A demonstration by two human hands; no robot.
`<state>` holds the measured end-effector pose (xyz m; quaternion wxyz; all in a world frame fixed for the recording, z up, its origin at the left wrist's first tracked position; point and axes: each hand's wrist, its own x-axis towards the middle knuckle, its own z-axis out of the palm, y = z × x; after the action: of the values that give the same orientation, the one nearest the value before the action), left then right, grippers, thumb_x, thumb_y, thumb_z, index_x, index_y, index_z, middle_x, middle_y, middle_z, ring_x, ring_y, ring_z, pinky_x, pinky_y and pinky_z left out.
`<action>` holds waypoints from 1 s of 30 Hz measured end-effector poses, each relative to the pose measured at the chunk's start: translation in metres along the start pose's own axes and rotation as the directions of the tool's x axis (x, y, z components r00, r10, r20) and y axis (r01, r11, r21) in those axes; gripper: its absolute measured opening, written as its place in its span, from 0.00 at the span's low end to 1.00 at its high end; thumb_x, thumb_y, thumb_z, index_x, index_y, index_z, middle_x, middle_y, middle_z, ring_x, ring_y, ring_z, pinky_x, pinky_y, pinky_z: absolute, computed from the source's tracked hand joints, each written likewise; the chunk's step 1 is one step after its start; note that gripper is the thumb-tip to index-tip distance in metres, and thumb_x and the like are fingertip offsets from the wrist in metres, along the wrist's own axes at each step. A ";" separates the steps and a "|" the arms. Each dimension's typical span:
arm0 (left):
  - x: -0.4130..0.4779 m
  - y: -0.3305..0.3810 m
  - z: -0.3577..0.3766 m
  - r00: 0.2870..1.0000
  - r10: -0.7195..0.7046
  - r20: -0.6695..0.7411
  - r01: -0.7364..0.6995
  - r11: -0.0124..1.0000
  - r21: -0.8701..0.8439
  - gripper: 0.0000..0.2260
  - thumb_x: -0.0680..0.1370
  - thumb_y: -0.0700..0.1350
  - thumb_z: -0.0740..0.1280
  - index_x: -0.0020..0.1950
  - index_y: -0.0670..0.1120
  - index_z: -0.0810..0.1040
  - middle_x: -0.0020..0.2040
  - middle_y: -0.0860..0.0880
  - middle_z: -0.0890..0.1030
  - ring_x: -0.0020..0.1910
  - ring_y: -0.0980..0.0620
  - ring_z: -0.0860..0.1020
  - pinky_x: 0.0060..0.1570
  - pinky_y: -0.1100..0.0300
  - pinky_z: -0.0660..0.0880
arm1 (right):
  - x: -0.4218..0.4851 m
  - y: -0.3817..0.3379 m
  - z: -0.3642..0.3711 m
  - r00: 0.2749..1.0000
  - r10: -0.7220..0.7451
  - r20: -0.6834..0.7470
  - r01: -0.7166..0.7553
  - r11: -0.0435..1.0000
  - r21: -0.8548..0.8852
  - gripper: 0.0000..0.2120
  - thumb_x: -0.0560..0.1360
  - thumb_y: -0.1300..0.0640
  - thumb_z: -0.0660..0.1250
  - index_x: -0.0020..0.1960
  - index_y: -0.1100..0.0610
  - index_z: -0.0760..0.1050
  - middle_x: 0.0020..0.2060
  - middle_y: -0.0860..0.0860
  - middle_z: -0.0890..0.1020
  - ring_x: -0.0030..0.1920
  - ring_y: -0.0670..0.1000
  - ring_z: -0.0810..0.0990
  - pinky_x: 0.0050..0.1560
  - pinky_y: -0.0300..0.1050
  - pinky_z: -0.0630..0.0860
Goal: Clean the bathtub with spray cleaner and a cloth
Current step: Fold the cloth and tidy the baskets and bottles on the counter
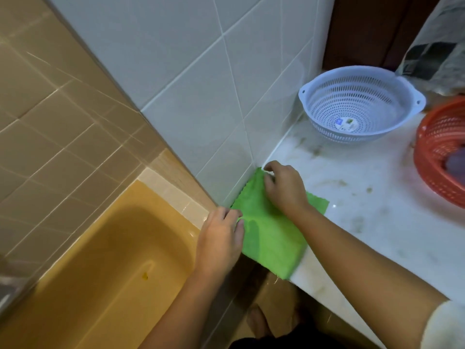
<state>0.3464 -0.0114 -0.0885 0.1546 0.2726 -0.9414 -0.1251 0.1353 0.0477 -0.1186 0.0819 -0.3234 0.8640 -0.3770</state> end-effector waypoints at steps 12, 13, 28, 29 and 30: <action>0.067 -0.018 0.059 0.889 0.431 0.152 -0.417 0.901 -0.117 0.11 0.79 0.39 0.64 0.60 0.42 0.80 0.55 0.44 0.79 0.55 0.42 0.76 0.56 0.49 0.76 | -0.124 0.019 0.010 0.989 0.062 -0.137 -0.082 0.985 -0.148 0.17 0.78 0.62 0.66 0.66 0.65 0.76 0.62 0.60 0.79 0.65 0.62 0.75 0.73 0.53 0.67; 0.073 -0.020 0.064 0.866 0.471 0.171 -0.459 0.882 -0.103 0.11 0.79 0.39 0.63 0.60 0.41 0.79 0.56 0.43 0.78 0.55 0.41 0.76 0.56 0.46 0.76 | -0.123 0.020 0.013 0.988 0.067 -0.136 -0.091 0.981 -0.174 0.18 0.78 0.62 0.66 0.67 0.66 0.75 0.64 0.61 0.79 0.68 0.63 0.75 0.76 0.53 0.65; 0.061 -0.003 0.086 0.728 0.599 0.332 -0.620 0.783 -0.054 0.27 0.81 0.47 0.50 0.76 0.40 0.71 0.78 0.37 0.68 0.80 0.39 0.64 0.80 0.41 0.56 | -0.144 0.011 0.030 0.937 0.315 -0.152 -0.348 0.786 -0.512 0.34 0.82 0.47 0.42 0.82 0.63 0.58 0.82 0.57 0.61 0.83 0.55 0.56 0.81 0.66 0.50; 0.060 0.001 0.087 0.729 0.593 0.343 -0.611 0.789 -0.064 0.28 0.80 0.47 0.49 0.77 0.40 0.70 0.79 0.38 0.67 0.80 0.39 0.62 0.80 0.41 0.56 | -0.146 0.014 0.026 0.935 0.318 -0.156 -0.351 0.781 -0.516 0.34 0.82 0.46 0.42 0.82 0.62 0.57 0.82 0.56 0.61 0.83 0.55 0.56 0.81 0.66 0.49; 0.058 0.005 0.088 0.726 0.590 0.352 -0.609 0.790 -0.068 0.29 0.80 0.48 0.48 0.78 0.41 0.68 0.80 0.38 0.66 0.81 0.40 0.61 0.80 0.42 0.55 | -0.149 0.018 0.022 0.933 0.319 -0.164 -0.356 0.774 -0.523 0.34 0.82 0.46 0.42 0.82 0.62 0.57 0.82 0.56 0.61 0.83 0.55 0.56 0.81 0.66 0.50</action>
<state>0.2655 -0.0258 -0.1553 0.0068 -0.0692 -0.9934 -0.0911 0.2508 0.1356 -0.1620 0.0246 -0.1604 0.9811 -0.1053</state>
